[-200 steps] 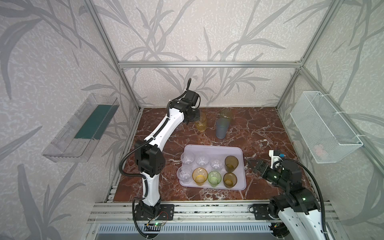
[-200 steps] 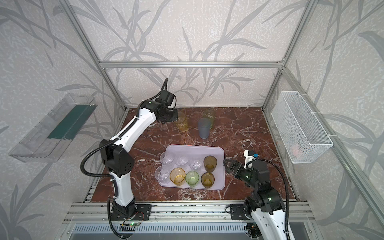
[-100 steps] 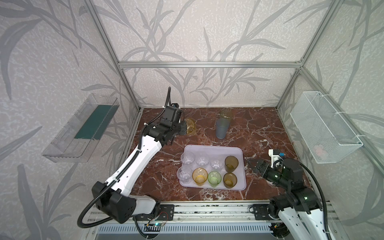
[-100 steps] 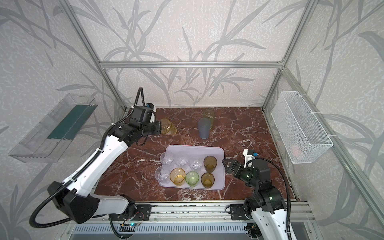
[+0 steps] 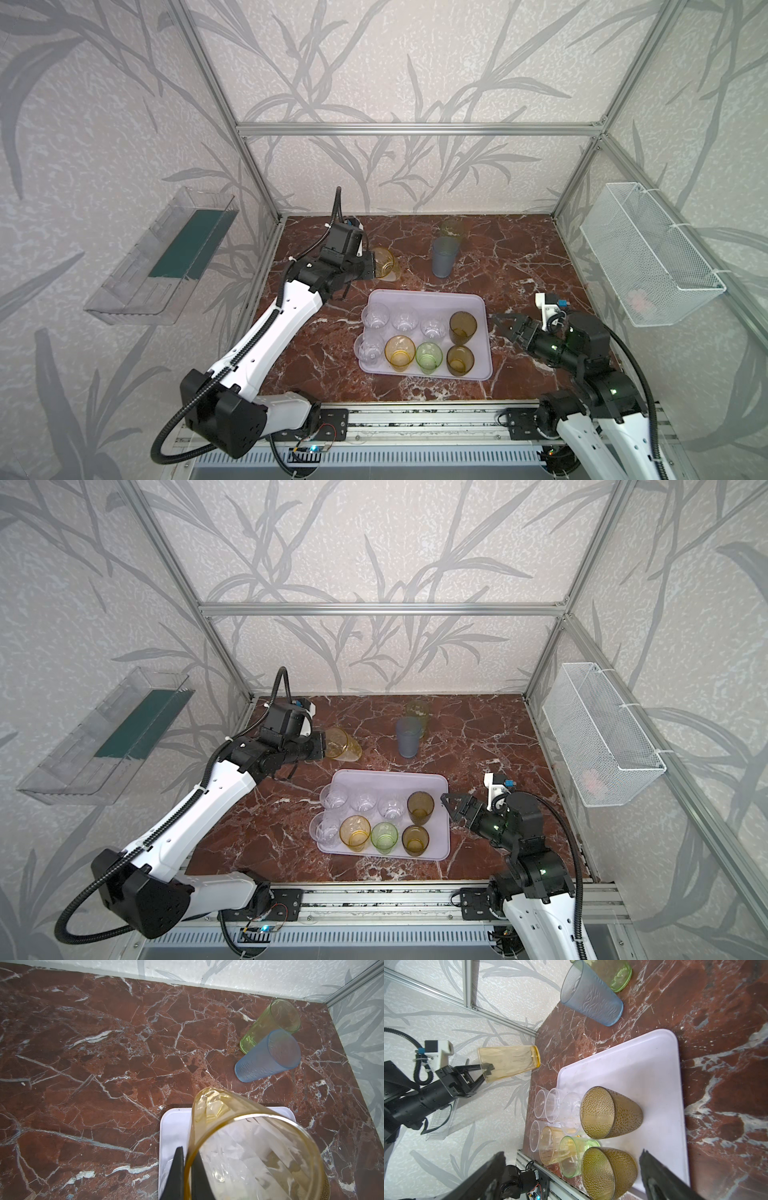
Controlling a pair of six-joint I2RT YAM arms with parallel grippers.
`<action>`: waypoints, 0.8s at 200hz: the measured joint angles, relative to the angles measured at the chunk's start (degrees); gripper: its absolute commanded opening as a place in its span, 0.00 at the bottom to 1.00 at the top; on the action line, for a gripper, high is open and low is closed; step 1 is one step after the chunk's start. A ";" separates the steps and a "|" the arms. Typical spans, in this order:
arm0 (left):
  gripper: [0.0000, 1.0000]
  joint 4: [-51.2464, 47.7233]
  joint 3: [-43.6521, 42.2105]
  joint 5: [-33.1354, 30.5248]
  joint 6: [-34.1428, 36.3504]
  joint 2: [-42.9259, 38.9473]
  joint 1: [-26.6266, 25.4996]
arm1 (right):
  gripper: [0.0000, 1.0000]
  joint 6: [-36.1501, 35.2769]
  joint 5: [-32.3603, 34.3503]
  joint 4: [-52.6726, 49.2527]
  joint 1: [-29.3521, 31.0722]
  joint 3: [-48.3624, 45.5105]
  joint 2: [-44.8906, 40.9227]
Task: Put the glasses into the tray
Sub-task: 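Close the left gripper on the amber glass and lift it toward the tray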
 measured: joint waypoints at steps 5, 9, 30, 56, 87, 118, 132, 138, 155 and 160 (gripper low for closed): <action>0.00 -0.04 -0.04 0.33 -0.02 0.13 0.00 | 0.99 0.28 -0.24 0.26 0.00 0.13 0.09; 0.00 -0.07 -0.09 0.52 -0.02 0.28 0.00 | 0.99 0.52 -0.42 0.44 0.00 0.26 0.17; 0.00 -0.02 -0.28 0.94 -0.09 0.70 -0.02 | 0.99 1.38 -1.16 1.11 0.00 0.66 0.37; 0.00 0.00 -1.84 0.70 -0.26 0.68 -0.26 | 0.99 2.08 -1.31 1.49 0.00 0.90 0.39; 0.00 -0.24 -3.65 0.39 -0.24 1.01 -0.31 | 0.99 2.27 -1.25 1.51 0.00 0.90 0.57; 0.00 -0.17 -3.76 0.13 -0.26 2.01 -0.35 | 0.99 2.27 -1.25 1.51 0.00 0.90 1.11; 0.00 -0.13 -3.76 0.00 -0.26 2.40 -0.35 | 0.99 2.27 -1.20 1.51 0.00 0.90 1.20; 0.00 -0.11 -3.76 -0.02 -0.24 2.58 -0.35 | 0.99 2.25 -1.18 1.49 0.00 0.90 1.22; 0.00 -0.13 -3.76 -0.20 -0.24 3.10 -0.37 | 0.99 2.23 -1.11 1.42 0.00 0.90 1.29; 0.00 -0.15 -3.76 -0.26 -0.24 3.26 -0.42 | 0.99 2.21 -1.07 1.38 0.00 0.90 1.29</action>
